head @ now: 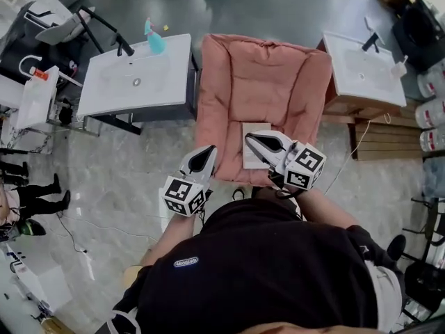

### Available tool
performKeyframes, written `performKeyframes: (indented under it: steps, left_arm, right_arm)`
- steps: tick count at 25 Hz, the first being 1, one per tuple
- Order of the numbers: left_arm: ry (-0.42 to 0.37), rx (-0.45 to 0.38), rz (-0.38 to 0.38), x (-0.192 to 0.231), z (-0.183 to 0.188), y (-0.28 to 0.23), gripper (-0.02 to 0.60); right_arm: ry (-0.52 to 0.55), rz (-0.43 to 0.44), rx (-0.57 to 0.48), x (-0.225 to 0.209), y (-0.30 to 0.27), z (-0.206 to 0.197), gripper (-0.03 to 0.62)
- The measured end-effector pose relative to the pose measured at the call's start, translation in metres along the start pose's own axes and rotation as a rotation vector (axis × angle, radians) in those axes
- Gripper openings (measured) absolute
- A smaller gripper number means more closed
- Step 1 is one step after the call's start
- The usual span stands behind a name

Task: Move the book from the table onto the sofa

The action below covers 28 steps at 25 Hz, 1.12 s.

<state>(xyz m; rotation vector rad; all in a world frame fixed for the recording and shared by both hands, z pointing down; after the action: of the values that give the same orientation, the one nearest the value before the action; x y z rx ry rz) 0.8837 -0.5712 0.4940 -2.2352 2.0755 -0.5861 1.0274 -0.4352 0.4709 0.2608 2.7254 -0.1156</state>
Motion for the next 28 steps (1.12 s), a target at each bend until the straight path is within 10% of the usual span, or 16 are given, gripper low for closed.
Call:
performKeyframes:
  steps: [11, 28]
  left_arm:
    - [-0.089, -0.105, -0.07, -0.042, 0.045, 0.041, 0.0]
    - [-0.09, -0.112, -0.074, -0.153, 0.064, -0.037, 0.0]
  right_arm:
    - [0.088, -0.049, -0.055, 0.057, 0.039, 0.034, 0.028]
    - [0.138, 0.004, -0.12, 0.02, 0.143, 0.067, 0.026]
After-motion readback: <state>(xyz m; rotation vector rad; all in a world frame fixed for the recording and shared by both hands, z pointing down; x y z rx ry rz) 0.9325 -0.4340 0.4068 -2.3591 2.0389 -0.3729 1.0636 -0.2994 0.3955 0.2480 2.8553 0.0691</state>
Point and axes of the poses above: the fingertips, and each gripper's own axes: y backward along the fingers, x to its left, z out of its top, the point moved 7 cm from there along y, backward along the fingers
